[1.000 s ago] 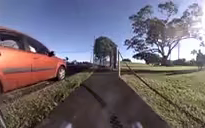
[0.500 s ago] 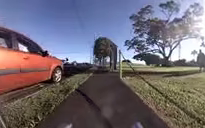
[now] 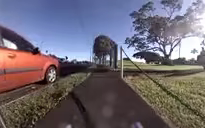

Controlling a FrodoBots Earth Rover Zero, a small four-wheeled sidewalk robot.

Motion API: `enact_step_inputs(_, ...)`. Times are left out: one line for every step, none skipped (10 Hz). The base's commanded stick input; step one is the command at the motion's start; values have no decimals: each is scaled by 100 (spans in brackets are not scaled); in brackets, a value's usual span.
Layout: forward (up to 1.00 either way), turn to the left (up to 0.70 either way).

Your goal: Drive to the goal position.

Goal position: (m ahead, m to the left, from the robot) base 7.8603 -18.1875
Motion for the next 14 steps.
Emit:
enact_step_inputs(70, 0)
enact_step_inputs(70, 0)
enact_step_inputs(70, 0)
enact_step_inputs(70, 0)
enact_step_inputs(70, 0)
enact_step_inputs(70, 0)
enact_step_inputs(70, 0)
enact_step_inputs(70, 0)
enact_step_inputs(70, 0)
enact_step_inputs(70, 0)
enact_step_inputs(70, 0)
enact_step_inputs(70, 0)
enact_step_inputs(70, 0)
enact_step_inputs(70, 0)
